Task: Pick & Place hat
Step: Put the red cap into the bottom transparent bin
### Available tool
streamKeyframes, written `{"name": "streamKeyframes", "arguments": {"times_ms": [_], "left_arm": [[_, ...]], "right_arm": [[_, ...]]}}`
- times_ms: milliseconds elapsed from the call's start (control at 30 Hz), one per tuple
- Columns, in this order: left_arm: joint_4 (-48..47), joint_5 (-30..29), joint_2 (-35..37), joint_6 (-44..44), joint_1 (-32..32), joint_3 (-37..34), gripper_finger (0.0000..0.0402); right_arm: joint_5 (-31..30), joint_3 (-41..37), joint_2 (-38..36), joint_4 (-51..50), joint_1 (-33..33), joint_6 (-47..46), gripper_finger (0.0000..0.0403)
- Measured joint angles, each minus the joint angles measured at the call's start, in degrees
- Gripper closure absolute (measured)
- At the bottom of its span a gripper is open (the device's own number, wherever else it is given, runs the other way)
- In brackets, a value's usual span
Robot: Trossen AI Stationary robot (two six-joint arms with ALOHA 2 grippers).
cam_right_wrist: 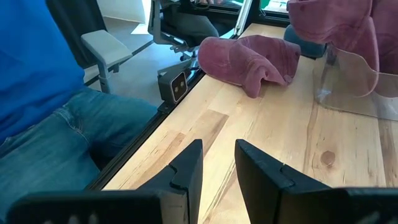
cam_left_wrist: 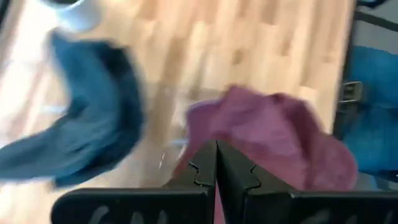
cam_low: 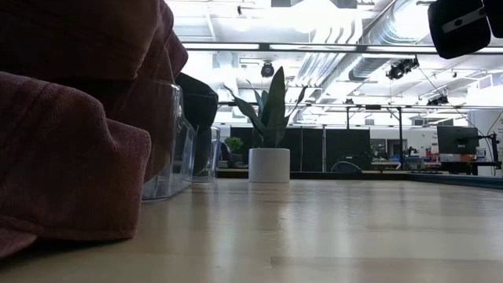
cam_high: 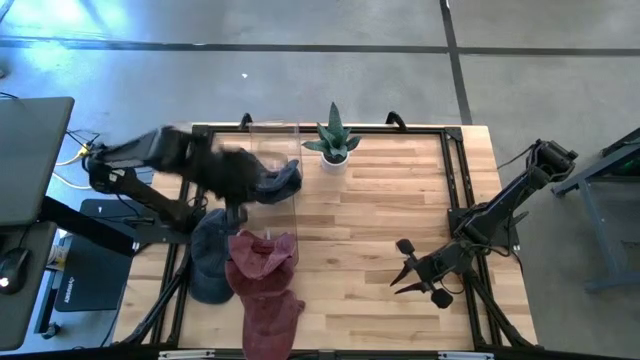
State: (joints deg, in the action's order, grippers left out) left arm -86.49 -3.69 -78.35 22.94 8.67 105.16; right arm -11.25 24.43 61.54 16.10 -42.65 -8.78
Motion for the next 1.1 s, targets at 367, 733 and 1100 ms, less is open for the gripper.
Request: {"name": "streamKeyframes", "arguments": {"times_ms": [367, 733, 1100], "left_arm": [[16.0, -9.0, -13.7, 16.4, 30.9, -2.8, 0.0401], [23.3, 2.8, -30.2, 53.5, 44.2, -2.8, 0.0401], [23.6, -11.9, -38.0, 75.8, 56.2, -2.8, 0.0401]], "right_arm": [[-1.2, 0.0, 0.1, 2.8, 0.0, 2.1, 0.0313], [-1.9, 6.6, 17.3, 16.3, 3.8, -1.4, 0.0311], [-1.6, 32.8, 43.3, 6.8, 5.4, -6.6, 0.0240]]}}
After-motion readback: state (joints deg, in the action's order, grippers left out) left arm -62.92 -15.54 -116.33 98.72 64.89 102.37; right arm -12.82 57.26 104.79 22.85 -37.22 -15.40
